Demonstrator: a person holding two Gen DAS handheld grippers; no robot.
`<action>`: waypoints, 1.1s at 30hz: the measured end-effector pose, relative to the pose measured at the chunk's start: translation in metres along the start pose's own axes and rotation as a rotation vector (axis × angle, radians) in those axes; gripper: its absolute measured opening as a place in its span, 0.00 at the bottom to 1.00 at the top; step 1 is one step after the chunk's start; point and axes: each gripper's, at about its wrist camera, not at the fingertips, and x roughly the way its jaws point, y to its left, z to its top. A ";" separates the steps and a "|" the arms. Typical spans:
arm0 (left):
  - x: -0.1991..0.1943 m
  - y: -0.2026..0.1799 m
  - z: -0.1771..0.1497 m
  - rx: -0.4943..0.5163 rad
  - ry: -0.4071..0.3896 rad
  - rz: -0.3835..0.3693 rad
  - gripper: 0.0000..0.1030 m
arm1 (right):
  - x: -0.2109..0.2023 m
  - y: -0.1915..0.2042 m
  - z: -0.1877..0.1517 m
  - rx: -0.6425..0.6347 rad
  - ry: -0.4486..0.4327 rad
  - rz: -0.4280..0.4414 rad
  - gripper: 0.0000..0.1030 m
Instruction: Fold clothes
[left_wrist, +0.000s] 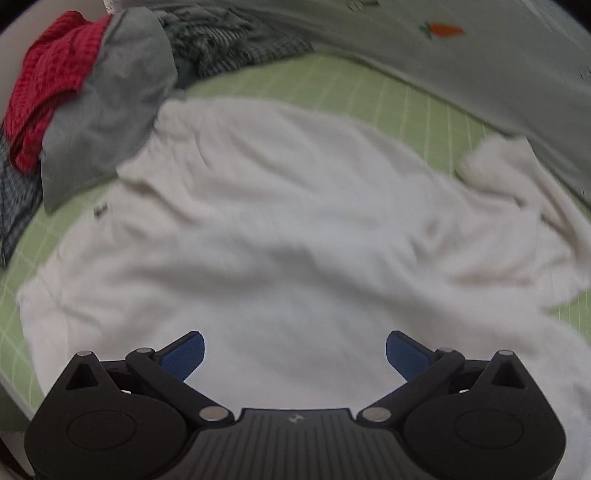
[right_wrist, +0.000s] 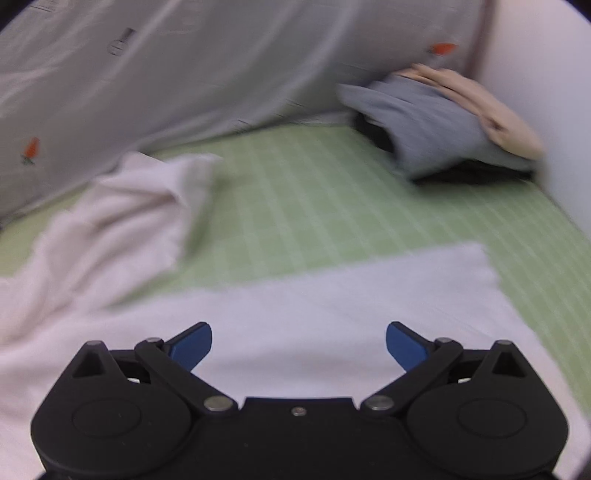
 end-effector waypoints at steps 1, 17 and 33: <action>0.006 0.003 0.012 -0.002 -0.009 0.005 1.00 | 0.006 0.012 0.008 -0.002 -0.010 0.031 0.88; 0.107 0.036 0.098 -0.006 0.092 0.082 1.00 | 0.147 0.195 0.101 -0.473 -0.076 -0.041 0.85; 0.105 0.035 0.091 -0.028 0.029 0.100 1.00 | 0.117 0.080 0.138 -0.226 -0.177 -0.148 0.09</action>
